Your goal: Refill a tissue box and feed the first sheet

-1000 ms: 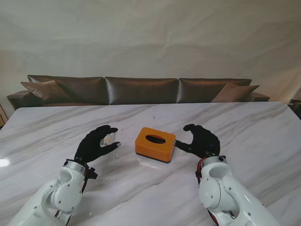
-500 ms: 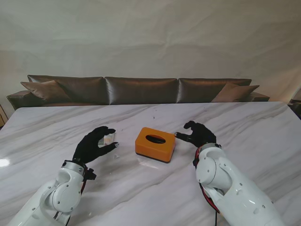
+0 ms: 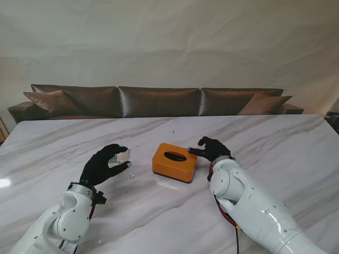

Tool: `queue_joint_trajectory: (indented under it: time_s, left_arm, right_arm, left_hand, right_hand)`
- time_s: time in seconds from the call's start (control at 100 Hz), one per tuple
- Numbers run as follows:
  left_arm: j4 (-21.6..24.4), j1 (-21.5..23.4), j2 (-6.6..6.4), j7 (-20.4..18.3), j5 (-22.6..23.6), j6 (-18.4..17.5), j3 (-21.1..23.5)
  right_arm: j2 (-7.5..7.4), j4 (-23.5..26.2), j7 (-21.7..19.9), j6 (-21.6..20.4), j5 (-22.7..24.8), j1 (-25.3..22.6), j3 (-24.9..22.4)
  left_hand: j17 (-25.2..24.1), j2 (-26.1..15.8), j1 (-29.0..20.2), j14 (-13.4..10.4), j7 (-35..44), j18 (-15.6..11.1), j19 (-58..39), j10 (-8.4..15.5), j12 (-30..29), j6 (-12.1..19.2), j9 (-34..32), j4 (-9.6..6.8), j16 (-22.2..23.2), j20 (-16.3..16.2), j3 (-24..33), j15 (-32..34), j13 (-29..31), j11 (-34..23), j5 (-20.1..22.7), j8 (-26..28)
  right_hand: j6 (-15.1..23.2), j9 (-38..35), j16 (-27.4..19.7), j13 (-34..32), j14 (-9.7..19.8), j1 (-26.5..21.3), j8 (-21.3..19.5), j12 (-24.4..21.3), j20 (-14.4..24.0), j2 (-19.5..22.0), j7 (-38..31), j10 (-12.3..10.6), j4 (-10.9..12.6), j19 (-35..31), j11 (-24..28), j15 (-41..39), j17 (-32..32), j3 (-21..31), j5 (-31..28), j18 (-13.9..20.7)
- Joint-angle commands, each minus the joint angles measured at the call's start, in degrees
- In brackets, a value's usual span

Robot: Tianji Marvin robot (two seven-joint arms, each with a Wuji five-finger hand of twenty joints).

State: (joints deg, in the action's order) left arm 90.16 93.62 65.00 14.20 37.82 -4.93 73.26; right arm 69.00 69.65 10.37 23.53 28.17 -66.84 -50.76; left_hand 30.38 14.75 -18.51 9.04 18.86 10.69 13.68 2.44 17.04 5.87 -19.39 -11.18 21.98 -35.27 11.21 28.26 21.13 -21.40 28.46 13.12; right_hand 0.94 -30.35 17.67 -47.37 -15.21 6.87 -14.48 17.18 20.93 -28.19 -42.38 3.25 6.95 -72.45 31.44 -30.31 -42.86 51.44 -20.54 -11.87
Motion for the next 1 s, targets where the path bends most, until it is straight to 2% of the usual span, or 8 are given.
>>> queue_joint_trajectory:
  time_s: [0.0,0.24,0.35,0.47,0.66,0.82,0.99]
  left_arm:
    - [0.0,0.3,0.16,-0.7,0.0,0.2,0.1]
    - [-0.4,0.1,0.21,-0.7,-0.3,0.4,-0.2]
    - [-0.7,-0.2,0.24,-0.6,-0.4,0.4,-0.3]
    - [-0.9,-0.3,0.26,-0.7,-0.7,0.4,-0.3]
    - [-0.8,0.1,0.22,-0.9,-0.7,0.6,0.2]
    - [-0.6,0.6,0.21,-1.0,-0.8,0.7,0.7]
    - [-0.7,0.6,0.28,-0.8,-1.0,0.8,0.7]
  right_arm:
    - [0.85,-0.9,-0.7,-0.9,-0.9,0.9,0.5]
    - [2.16,-5.6,-0.2,-3.8,-3.8,4.1,3.5]
    - [2.77,-7.9,-0.1,-5.6,-4.7,5.6,5.3]
    - [3.72,-11.0,0.2,-7.7,-6.1,7.4,7.4]
    - [4.9,-14.7,0.3,-11.1,-7.6,9.3,10.2]
    - [4.93,-15.0,0.6,-13.9,-7.3,9.2,11.2]
    - [3.95,-13.1,-0.4,-15.9,-5.8,8.3,11.8]
  left_hand:
    - [-0.8,-0.3,-0.4,-0.9,0.9,-2.0,-95.2,-0.3,0.4,-0.7,-0.7,-2.11,0.3,0.4,0.4,-0.1,0.8,-0.6,0.9,1.0]
    - [-1.4,-0.4,-0.4,-1.0,0.9,-2.1,-95.2,-0.2,0.4,-0.6,-0.8,-2.1,0.4,0.4,0.4,-0.1,0.8,-0.5,0.9,1.0]
    - [-1.4,-0.4,-0.3,-1.0,0.9,-2.1,-95.3,-0.3,0.4,-0.6,-0.9,-2.09,0.5,0.3,0.3,-0.1,0.9,-0.6,0.9,1.0]
    - [-1.3,-0.5,-0.3,-1.1,0.9,-2.3,-95.4,-0.2,0.4,-0.6,-0.9,-2.1,0.6,0.2,0.3,-0.1,0.8,-0.6,0.9,1.0]
    - [-1.3,-0.6,-0.2,-1.0,0.9,-2.4,-95.5,-0.3,0.5,-0.6,-1.1,-2.09,0.7,0.2,0.3,-0.1,0.9,-0.7,0.9,1.0]
    - [-1.3,-0.7,-0.2,-1.2,1.0,-2.4,-95.6,-0.3,0.5,-0.7,-1.2,-2.07,0.7,0.1,0.3,-0.1,1.1,-0.7,1.0,1.1]
    - [-1.3,-0.8,-0.1,-1.3,1.0,-2.4,-95.6,-0.2,0.5,-0.7,-1.2,-2.03,0.8,0.1,0.2,-0.1,1.2,-0.7,1.0,1.1]
  right_hand:
    - [-0.5,-0.9,1.2,-3.0,-1.4,1.3,-0.4,0.9,0.6,-0.1,-0.6,0.9,1.0,-2.9,1.3,-2.2,-0.9,0.6,1.0,3.5]
    - [-0.6,-0.7,2.5,-5.4,1.8,0.4,-0.6,1.0,1.1,-0.9,-1.0,0.4,0.9,-5.7,1.6,-4.6,-0.8,0.4,1.4,4.9]
    - [-0.6,-0.3,3.1,-2.9,4.2,-0.5,-0.6,1.1,0.9,-1.3,-0.9,-0.3,0.8,-4.7,1.8,-4.3,2.2,0.4,1.8,4.4]
    - [-0.5,0.1,3.6,0.0,5.1,-1.5,-0.6,1.2,0.9,-2.0,-0.9,-1.0,0.7,-3.4,2.0,-3.3,4.8,0.4,2.1,3.3]
    - [-0.6,0.7,4.2,2.2,6.6,-3.8,-0.6,1.3,1.8,-3.8,-1.1,-1.3,1.3,-3.3,2.2,-2.7,6.7,0.9,2.6,3.5]
    - [-0.4,0.6,4.1,2.4,8.5,-5.4,-0.7,1.4,2.2,-5.0,-1.4,-1.8,2.2,-2.1,2.5,-1.9,8.3,1.3,2.9,3.6]
    - [-0.3,0.0,3.9,0.6,10.8,-6.6,-0.8,1.6,2.6,-5.8,-1.6,-2.2,3.2,-1.4,3.1,-1.2,8.7,1.4,3.3,3.6]
